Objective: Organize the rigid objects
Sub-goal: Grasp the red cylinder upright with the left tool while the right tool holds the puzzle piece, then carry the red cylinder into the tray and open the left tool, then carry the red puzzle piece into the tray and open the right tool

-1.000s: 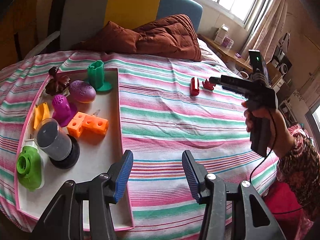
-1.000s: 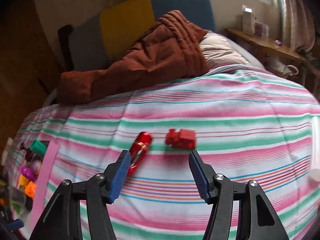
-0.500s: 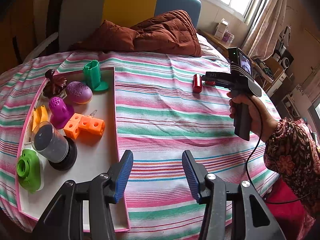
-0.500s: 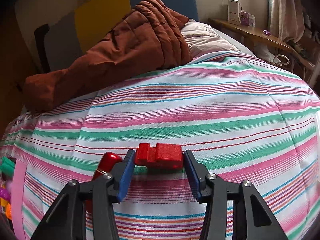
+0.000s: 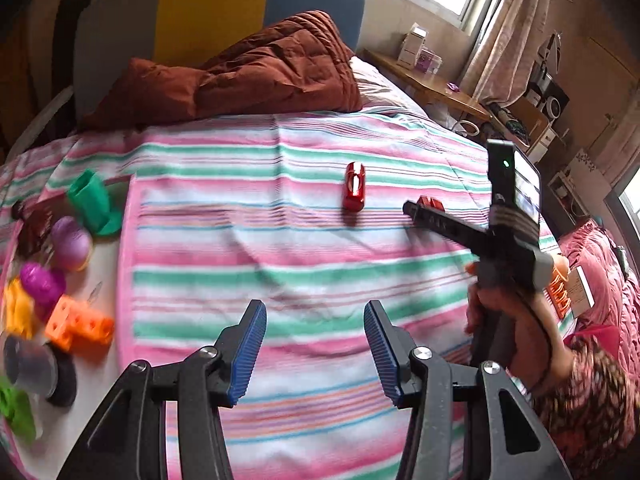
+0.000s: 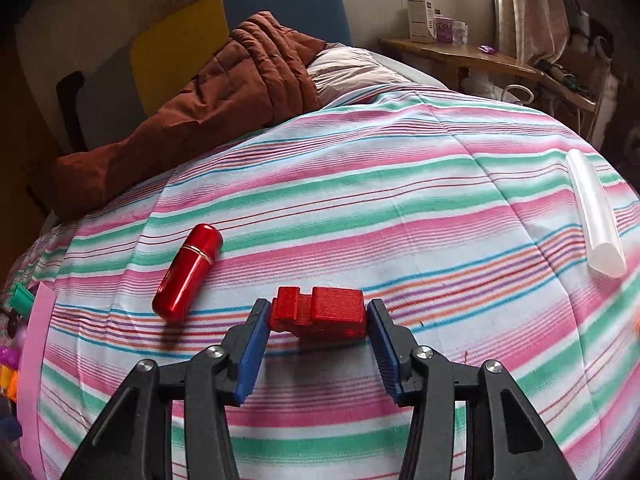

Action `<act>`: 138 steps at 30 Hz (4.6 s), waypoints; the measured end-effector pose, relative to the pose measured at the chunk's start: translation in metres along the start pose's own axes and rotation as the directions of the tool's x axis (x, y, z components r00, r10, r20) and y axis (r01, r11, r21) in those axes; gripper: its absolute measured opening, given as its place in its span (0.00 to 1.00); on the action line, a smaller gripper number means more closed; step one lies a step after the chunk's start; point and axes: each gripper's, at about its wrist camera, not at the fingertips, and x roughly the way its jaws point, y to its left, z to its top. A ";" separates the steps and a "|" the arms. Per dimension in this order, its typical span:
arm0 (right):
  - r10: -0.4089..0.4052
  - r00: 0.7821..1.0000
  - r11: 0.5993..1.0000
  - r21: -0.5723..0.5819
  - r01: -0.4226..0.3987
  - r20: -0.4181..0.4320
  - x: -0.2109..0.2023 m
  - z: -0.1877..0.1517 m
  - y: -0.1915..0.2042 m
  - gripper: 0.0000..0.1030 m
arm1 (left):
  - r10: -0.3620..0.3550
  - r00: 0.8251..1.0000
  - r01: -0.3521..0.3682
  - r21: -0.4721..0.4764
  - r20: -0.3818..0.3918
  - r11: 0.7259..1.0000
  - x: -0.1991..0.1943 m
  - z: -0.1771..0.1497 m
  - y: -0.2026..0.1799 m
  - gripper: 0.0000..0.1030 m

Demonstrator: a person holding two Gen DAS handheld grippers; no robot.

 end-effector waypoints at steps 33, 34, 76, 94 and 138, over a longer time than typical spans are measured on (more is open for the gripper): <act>0.024 1.000 1.000 -0.001 -0.024 0.005 -0.022 -0.028 -0.020 0.49 | 0.149 0.989 -0.146 0.132 -0.011 0.980 0.150 0.097 -0.065 0.50; 0.023 1.000 1.000 -0.002 -0.023 0.006 -0.022 -0.028 -0.020 0.49 | 0.150 0.989 -0.147 0.124 -0.012 0.981 0.153 0.097 -0.065 0.50; -0.009 1.000 0.999 -0.039 0.009 0.006 -0.018 -0.028 -0.018 0.49 | 0.037 0.998 -0.039 0.033 0.056 0.999 0.082 0.019 -0.026 0.25; -0.009 1.000 0.999 -0.041 0.010 0.007 -0.019 -0.028 -0.018 0.49 | -0.041 0.993 0.050 -0.083 0.110 0.995 -0.024 -0.038 0.022 0.25; 0.043 0.999 0.998 -0.053 -0.041 0.021 -0.034 -0.030 -0.004 0.48 | 0.209 0.973 -0.165 -0.330 0.102 0.929 -0.117 -0.112 0.161 0.37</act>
